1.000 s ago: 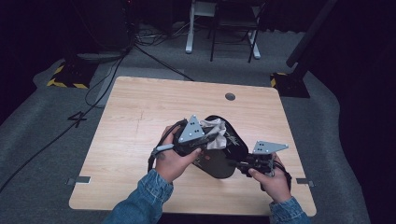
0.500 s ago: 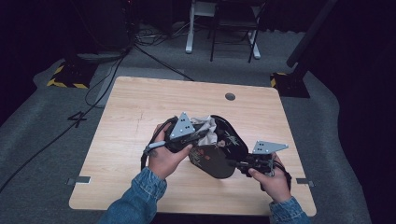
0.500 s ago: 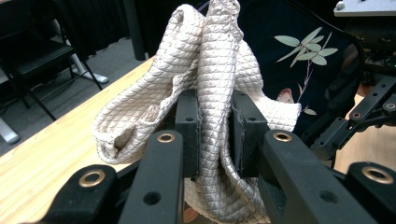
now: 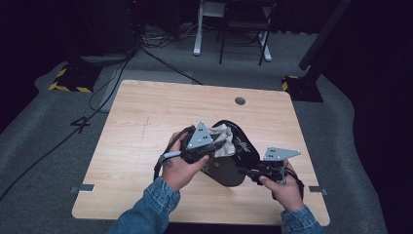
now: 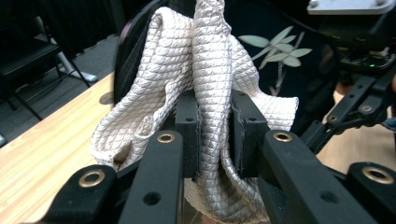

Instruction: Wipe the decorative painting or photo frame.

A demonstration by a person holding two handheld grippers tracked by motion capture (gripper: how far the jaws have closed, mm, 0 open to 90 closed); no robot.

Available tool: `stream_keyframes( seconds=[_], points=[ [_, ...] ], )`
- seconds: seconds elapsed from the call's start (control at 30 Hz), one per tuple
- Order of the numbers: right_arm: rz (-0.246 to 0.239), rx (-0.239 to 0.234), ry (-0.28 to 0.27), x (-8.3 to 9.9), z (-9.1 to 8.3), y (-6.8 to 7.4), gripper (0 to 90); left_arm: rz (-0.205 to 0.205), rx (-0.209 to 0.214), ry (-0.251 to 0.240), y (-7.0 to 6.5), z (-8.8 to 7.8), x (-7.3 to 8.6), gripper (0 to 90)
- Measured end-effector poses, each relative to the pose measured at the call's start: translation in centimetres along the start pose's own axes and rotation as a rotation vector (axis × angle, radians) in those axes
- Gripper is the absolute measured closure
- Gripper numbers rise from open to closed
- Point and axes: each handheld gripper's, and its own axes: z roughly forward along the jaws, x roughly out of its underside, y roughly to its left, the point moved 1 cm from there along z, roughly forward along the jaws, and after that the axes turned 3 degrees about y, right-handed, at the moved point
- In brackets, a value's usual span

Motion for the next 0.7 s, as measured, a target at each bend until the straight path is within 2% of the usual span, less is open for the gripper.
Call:
stream_keyframes(
  seconds=[0.17, 0.3, 0.4, 0.57, 0.7],
  points=[
    [-0.001, 0.007, 0.002, -0.1, 0.1, 0.1, 78.4, 0.008, 0.027, -0.002, -0.9, 0.6, -0.3, 75.8],
    [-0.002, 0.008, 0.003, -0.1, 0.1, 0.1, 78.4, 0.030, 0.044, 0.002, -1.6, 1.1, -0.6, 75.8],
    [0.000, 0.009, 0.005, 0.0, 0.1, 0.0, 78.4, 0.019, 0.053, -0.009, -1.5, 1.2, -0.5, 75.8],
    [-0.004, 0.009, 0.002, -0.1, 0.2, 0.1, 78.3, 0.018, 0.045, -0.016, -1.3, 0.9, -0.2, 75.9],
    [-0.005, 0.009, 0.001, -0.1, 0.2, 0.2, 78.3, 0.016, 0.022, -0.008, -0.8, 0.6, 0.2, 75.9]
  ],
)
